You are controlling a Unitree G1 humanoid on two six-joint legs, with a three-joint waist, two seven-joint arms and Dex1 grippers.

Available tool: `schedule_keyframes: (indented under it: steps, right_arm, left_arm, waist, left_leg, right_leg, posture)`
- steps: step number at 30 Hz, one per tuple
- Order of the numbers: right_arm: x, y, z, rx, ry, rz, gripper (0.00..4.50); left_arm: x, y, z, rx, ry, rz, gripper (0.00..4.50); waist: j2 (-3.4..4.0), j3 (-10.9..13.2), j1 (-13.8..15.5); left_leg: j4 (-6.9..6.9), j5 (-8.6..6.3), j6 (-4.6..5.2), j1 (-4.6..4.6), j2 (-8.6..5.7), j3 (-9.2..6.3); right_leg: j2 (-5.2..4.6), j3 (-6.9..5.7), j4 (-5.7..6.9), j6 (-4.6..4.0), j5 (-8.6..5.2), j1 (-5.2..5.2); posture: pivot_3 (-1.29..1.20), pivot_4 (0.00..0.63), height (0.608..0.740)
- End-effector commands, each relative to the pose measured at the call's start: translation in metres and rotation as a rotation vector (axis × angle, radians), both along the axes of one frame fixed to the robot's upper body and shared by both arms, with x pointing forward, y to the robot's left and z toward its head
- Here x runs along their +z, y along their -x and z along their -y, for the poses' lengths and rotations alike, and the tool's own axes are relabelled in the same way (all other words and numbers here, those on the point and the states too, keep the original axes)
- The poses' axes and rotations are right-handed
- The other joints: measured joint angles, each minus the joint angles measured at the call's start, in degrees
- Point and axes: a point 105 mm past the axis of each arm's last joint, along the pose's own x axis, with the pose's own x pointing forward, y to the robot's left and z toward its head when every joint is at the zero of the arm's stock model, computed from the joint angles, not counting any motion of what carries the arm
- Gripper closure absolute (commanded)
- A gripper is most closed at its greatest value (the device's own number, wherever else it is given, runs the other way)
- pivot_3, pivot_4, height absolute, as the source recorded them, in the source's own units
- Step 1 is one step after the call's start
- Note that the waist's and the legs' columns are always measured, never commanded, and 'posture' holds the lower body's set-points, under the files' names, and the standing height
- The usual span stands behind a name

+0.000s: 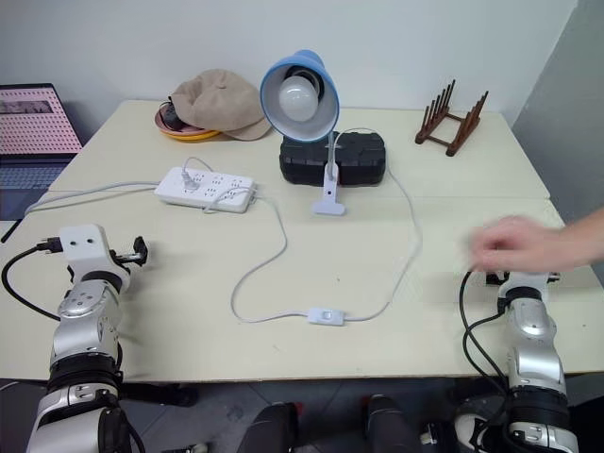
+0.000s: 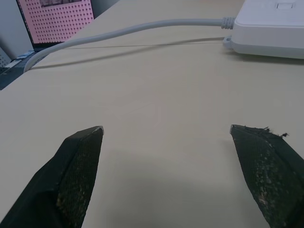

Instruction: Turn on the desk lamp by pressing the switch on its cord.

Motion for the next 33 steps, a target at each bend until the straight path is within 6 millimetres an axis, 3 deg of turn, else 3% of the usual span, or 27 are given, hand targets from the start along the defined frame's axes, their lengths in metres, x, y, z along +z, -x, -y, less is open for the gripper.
schedule_keyframes:
  steps: [1, 7, 10, 13, 16, 19, 23, 25, 28, 33]
  right_arm:
    - [0.014, 0.001, 0.005, -0.018, 0.016, 0.053, 0.00]
    - [0.019, 0.001, 0.001, 0.038, 0.041, 0.044, 0.00]
    - [0.033, 0.001, -0.009, 0.193, 0.067, 0.017, 0.00]
    - [0.045, 0.006, -0.034, 0.432, 0.054, -0.039, 0.00]
    - [0.045, 0.025, -0.063, 0.699, 0.035, -0.161, 0.00]
    - [0.041, 0.059, -0.095, 0.967, -0.008, -0.317, 0.00]
    - [0.031, 0.097, -0.122, 1.164, -0.021, -0.485, 0.00]
    - [0.027, 0.109, -0.130, 1.214, -0.011, -0.540, 0.00]
    - [0.028, 0.119, -0.143, 1.235, -0.042, -0.541, 0.00]
    - [0.025, 0.126, -0.149, 1.227, -0.038, -0.550, 0.00]
  left_arm:
    - [0.015, -0.004, 0.001, -0.025, -0.031, 0.038, 0.05]
    - [0.034, -0.014, 0.014, -0.196, -0.061, 0.029, 0.05]
    - [0.056, -0.021, 0.058, -0.560, -0.042, -0.016, 0.05]
    - [0.071, -0.009, 0.097, -0.871, -0.086, -0.114, 0.05]
    - [0.077, 0.005, 0.126, -1.095, -0.139, -0.226, 0.05]
    - [0.072, 0.025, 0.168, -1.355, -0.228, -0.348, 0.05]
    - [0.061, 0.051, 0.209, -1.634, -0.294, -0.452, 0.05]
    - [0.053, 0.058, 0.221, -1.728, -0.361, -0.491, 0.05]
    - [0.037, 0.057, 0.244, -1.853, -0.463, -0.501, 0.05]
    - [0.023, 0.053, 0.262, -1.928, -0.482, -0.479, 0.05]
  waist:
    - [0.00, 0.0, 0.0]
    - [0.00, 0.0, 0.0]
    - [0.02, 0.0, -0.1]
    - [0.04, 0.0, -0.2]
    - [0.05, 0.0, -0.3]
    - [0.13, 0.1, -0.1]
    - [0.13, 0.1, 0.0]
    - [0.09, 0.1, 0.0]
    - [0.09, 0.1, 0.2]
    - [0.08, 0.1, 0.1]
  left_leg:
    - [0.00, 0.00, 0.00, 0.00, 0.00, 0.00]
    - [0.00, 0.00, 0.00, 0.00, 0.00, 0.00]
    - [-0.01, 0.00, 0.00, -0.07, 0.00, 0.00]
    - [0.00, 0.00, 0.00, -0.15, 0.00, 0.00]
    - [-0.05, -0.01, 0.00, -0.16, 0.01, -0.01]
    - [-0.09, -0.01, 0.01, -0.20, 0.01, -0.06]
    - [-0.04, -0.02, 0.00, -0.30, 0.02, -0.07]
    - [-0.01, -0.02, 0.00, -0.31, 0.02, -0.08]
    - [0.04, -0.02, 0.01, -0.31, 0.02, -0.10]
    - [0.19, -0.02, 0.00, -0.43, -0.01, -0.09]
  right_leg:
    - [0.00, 0.00, 0.00, 0.00, 0.00, 0.00]
    - [0.00, -0.01, -0.01, -0.06, -0.04, 0.00]
    - [0.00, -0.01, -0.02, -0.27, -0.15, -0.04]
    - [-0.01, -0.01, -0.06, -0.27, -0.16, -0.06]
    - [-0.01, -0.03, -0.08, -0.28, -0.17, -0.07]
    - [-0.01, -0.07, -0.07, -0.37, -0.33, -0.08]
    - [-0.02, -0.07, -0.10, -0.40, -0.39, -0.14]
    - [-0.02, -0.08, -0.10, -0.41, -0.39, -0.15]
    - [-0.01, -0.08, -0.09, -0.40, -0.39, -0.19]
    - [-0.01, -0.06, -0.12, -0.38, -0.38, -0.18]
  posture:
    - [0.00, 0.150, 0.740]
    - [0.00, 0.150, 0.740]
    - [0.00, 0.150, 0.740]
    - [0.00, 0.150, 0.740]
    - [0.00, 0.150, 0.740]
    - [0.00, 0.150, 0.740]
    - [0.00, 0.150, 0.740]
    - [0.00, 0.150, 0.740]
    - [0.00, 0.150, 0.740]
    - [0.00, 0.150, 0.740]
